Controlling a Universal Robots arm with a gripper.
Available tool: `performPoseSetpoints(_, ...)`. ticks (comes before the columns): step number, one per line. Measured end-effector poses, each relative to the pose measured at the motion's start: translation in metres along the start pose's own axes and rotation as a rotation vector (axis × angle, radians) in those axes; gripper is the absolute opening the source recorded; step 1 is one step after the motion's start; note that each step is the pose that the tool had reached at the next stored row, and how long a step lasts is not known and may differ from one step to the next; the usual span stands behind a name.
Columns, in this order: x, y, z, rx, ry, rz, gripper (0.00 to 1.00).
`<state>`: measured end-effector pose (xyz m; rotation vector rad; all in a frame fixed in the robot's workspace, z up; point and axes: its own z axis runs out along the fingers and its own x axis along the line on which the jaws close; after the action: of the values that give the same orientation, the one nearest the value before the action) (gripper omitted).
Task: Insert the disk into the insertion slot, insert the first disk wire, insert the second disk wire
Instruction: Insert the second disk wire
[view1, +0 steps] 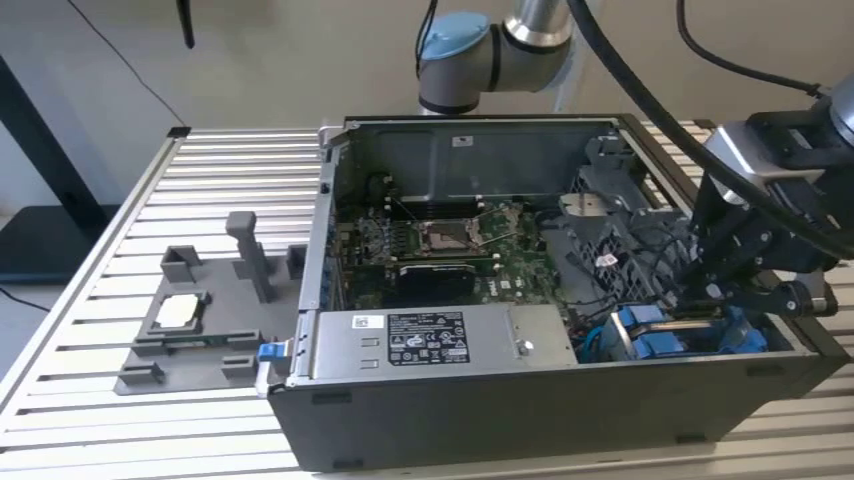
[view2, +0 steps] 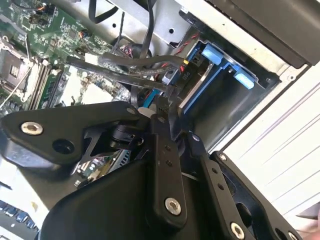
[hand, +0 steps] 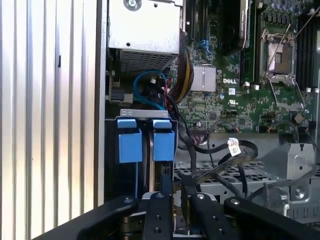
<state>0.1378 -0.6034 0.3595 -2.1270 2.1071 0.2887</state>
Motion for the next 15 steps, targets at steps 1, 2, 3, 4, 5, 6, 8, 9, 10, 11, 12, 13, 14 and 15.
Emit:
performPoseSetpoints(1,-0.0004,0.0001,-0.0015,0.0002,-0.0002,0.000,0.23)
performPoseSetpoints(2,-0.0008,0.0001,-0.0032,0.0002,-0.0001,0.001,0.23)
performPoseSetpoints(3,-0.0012,0.0002,-0.0051,0.0003,-0.0001,0.001,0.23)
performPoseSetpoints(4,-0.0017,0.0003,-0.0071,0.0003,-0.0001,0.001,0.23)
performPoseSetpoints(5,-0.0020,0.0003,-0.0085,0.0003,0.0001,0.001,0.23)
performPoseSetpoints(6,-0.0021,0.0004,-0.0089,0.0004,0.0000,0.002,0.23)
performPoseSetpoints(8,-0.0029,0.0004,-0.0098,0.0006,0.0062,0.003,0.23)
performPoseSetpoints(9,-0.0032,0.0004,-0.0101,0.0006,0.0125,0.003,0.21)
performPoseSetpoints(10,-0.0038,0.0004,-0.0105,0.0007,0.0219,0.004,0.14)
performPoseSetpoints(11,-0.0043,0.0004,-0.0107,0.0006,0.0325,0.004,0.14)
performPoseSetpoints(12,-0.0050,0.0004,-0.0106,0.0006,0.0467,0.005,0.11)
performPoseSetpoints(13,-0.0058,0.0005,-0.0106,0.0005,0.0620,0.005,0.11)
performPoseSetpoints(14,-0.0068,0.0005,-0.0105,0.0005,0.0774,0.006,0.11)
performPoseSetpoints(15,-0.0078,0.0005,-0.0104,0.0004,0.0941,0.007,0.11)
